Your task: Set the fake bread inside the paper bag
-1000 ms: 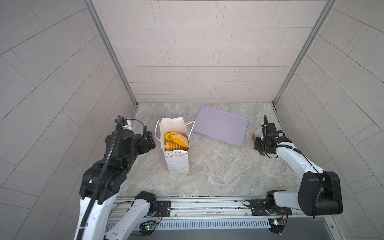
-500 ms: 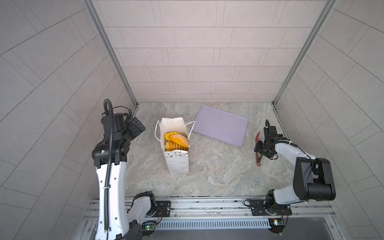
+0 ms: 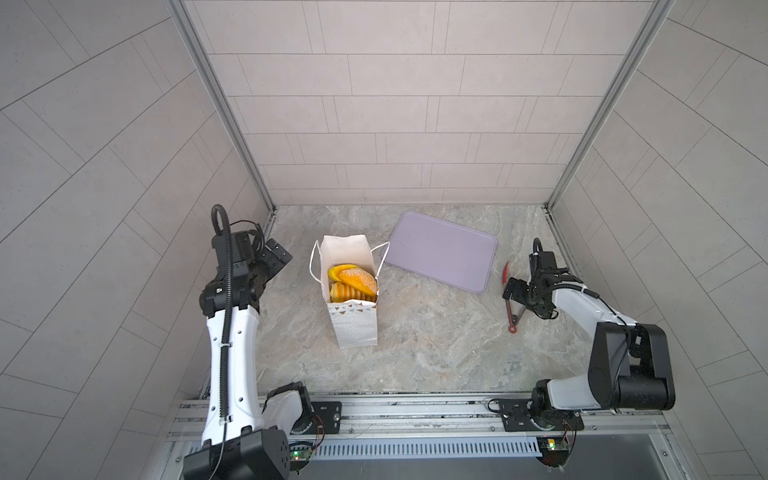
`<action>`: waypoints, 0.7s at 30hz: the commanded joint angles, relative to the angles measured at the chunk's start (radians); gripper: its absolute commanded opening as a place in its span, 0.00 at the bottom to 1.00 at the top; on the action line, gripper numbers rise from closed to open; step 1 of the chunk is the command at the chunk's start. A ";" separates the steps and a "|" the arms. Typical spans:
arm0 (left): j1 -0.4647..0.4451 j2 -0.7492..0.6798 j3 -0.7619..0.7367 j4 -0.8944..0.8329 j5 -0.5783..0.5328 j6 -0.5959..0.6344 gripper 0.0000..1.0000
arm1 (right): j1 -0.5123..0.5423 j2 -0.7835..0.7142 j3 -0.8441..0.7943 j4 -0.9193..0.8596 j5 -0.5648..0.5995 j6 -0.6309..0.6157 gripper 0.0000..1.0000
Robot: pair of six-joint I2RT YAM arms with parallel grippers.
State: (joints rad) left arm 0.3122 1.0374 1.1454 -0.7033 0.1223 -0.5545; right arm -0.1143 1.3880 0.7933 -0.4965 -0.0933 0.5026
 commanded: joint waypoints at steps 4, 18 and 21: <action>0.008 -0.035 -0.076 0.150 -0.121 -0.031 1.00 | -0.005 -0.143 0.055 -0.059 0.061 0.011 0.99; 0.001 0.002 -0.355 0.652 -0.352 0.067 1.00 | -0.001 -0.458 -0.168 0.627 0.443 0.140 0.99; 0.003 0.070 -0.378 0.672 -0.460 -0.025 1.00 | -0.007 -0.492 -0.257 0.747 0.407 0.033 0.99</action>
State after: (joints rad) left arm 0.3130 1.0576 0.7967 -0.1123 -0.2096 -0.5560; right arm -0.1184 0.9260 0.5919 0.0494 0.2398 0.5709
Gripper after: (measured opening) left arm 0.999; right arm 0.992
